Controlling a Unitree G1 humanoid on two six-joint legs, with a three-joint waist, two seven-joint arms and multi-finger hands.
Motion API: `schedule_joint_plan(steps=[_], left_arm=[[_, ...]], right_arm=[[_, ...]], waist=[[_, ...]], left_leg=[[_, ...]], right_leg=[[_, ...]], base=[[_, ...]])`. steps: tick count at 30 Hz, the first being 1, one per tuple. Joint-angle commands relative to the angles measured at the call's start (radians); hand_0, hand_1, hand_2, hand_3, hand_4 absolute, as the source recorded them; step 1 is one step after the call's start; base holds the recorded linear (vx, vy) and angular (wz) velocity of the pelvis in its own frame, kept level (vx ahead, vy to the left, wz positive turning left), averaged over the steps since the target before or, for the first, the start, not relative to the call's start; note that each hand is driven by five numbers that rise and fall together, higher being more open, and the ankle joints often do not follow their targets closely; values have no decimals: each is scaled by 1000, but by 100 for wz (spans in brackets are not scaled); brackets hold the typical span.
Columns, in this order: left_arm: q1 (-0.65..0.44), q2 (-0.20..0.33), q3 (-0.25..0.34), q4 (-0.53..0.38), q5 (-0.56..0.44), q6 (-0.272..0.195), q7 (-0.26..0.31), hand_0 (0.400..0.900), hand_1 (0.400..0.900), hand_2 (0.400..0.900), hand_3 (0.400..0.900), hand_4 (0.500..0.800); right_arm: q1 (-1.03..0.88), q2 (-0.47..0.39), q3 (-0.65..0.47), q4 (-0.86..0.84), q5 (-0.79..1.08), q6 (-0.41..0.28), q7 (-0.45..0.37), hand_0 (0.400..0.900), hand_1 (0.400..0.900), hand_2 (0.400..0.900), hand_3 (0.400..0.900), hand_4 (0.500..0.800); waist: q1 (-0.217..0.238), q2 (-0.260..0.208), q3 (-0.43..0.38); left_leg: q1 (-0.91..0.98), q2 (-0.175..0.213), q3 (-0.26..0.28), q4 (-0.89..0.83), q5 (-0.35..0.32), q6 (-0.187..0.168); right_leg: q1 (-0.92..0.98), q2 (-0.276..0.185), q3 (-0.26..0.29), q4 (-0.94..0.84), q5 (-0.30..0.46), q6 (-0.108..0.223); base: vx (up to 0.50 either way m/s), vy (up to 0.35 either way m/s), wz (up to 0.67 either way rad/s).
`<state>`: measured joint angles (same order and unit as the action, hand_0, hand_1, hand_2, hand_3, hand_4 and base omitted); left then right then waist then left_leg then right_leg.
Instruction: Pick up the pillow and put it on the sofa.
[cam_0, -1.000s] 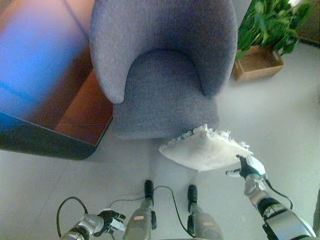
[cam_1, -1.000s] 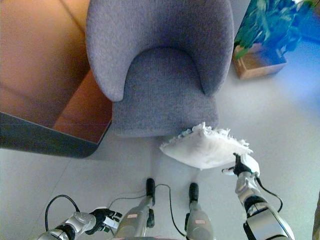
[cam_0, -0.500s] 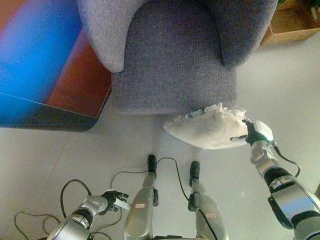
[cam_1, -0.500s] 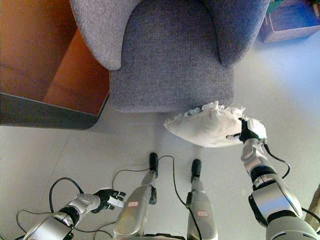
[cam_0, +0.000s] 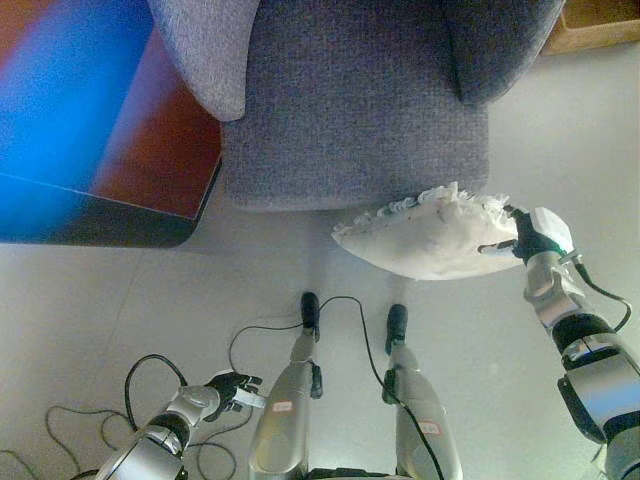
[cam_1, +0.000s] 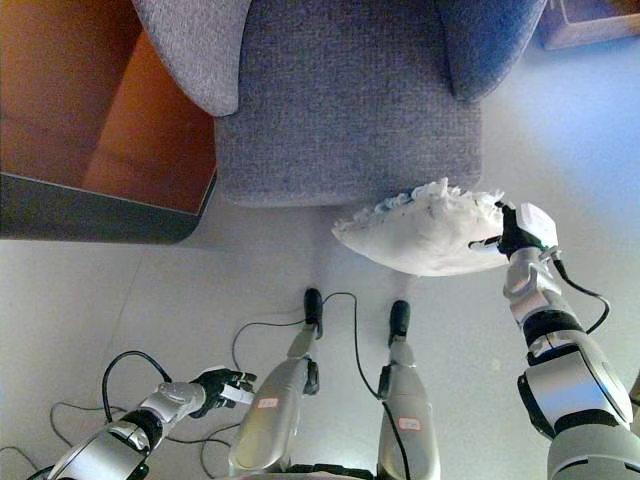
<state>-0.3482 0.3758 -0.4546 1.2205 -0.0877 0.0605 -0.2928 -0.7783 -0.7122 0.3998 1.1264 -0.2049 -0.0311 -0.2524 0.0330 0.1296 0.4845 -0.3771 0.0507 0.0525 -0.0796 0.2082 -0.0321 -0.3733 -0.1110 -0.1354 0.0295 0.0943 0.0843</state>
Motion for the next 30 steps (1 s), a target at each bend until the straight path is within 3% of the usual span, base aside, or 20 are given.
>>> schedule_joint_plan(steps=[1, 26, 27, 28, 29, 30], left_arm=[[48, -17, -35, 35, -25, 7, -8, 900, 900, 900, 900, 800], [38, -33, -77, -9, -63, 10, 1, 900, 900, 900, 900, 800], [38, -33, -75, -9, -59, 9, 1, 900, 900, 900, 900, 800], [38, -34, -74, -9, -58, 9, 0, 900, 900, 900, 900, 800], [38, -33, -73, -10, -56, 5, 0, 900, 900, 900, 900, 800], [38, -32, -73, -13, -55, 6, -2, 900, 900, 900, 900, 800]], right_arm=[[-112, -132, 66, -87, 43, -28, -1, 900, 900, 900, 900, 800], [-306, -76, 126, -192, 138, 40, 85, 900, 900, 900, 900, 800], [-311, -75, 126, -190, 133, 45, 94, 833, 833, 833, 833, 760], [-314, -75, 127, -189, 131, 45, 101, 569, 569, 569, 569, 601], [-330, -79, 136, -186, 142, 46, 124, 400, 400, 400, 400, 500], [-336, -79, 139, -188, 145, 52, 128, 400, 400, 400, 400, 500]], waist=[[4, -18, -2], [26, 38, 35], [28, 39, 35], [29, 40, 35], [31, 42, 35], [32, 43, 35]], left_leg=[[-6, -56, 7, 51, -102, -9], [-127, -61, 8, 98, -86, -13], [-127, -61, 8, 99, -86, -14], [-129, -61, 8, 100, -86, -14], [-133, -61, 8, 103, -85, -15], [-136, -61, 7, 107, -85, -16]], right_leg=[[-95, -9, -33, 148, -67, 4], [-225, -22, -45, 216, -77, 2], [-225, -23, -47, 217, -78, 2], [-227, -23, -47, 219, -78, 2], [-231, -24, -48, 222, -79, 2], [-235, -25, -49, 226, -79, 2]], base=[[-16, 51, 4], [-5, 15, 2], [0, 0, 0], [0, 0, 0], [0, 0, 0], [0, 0, 0]])
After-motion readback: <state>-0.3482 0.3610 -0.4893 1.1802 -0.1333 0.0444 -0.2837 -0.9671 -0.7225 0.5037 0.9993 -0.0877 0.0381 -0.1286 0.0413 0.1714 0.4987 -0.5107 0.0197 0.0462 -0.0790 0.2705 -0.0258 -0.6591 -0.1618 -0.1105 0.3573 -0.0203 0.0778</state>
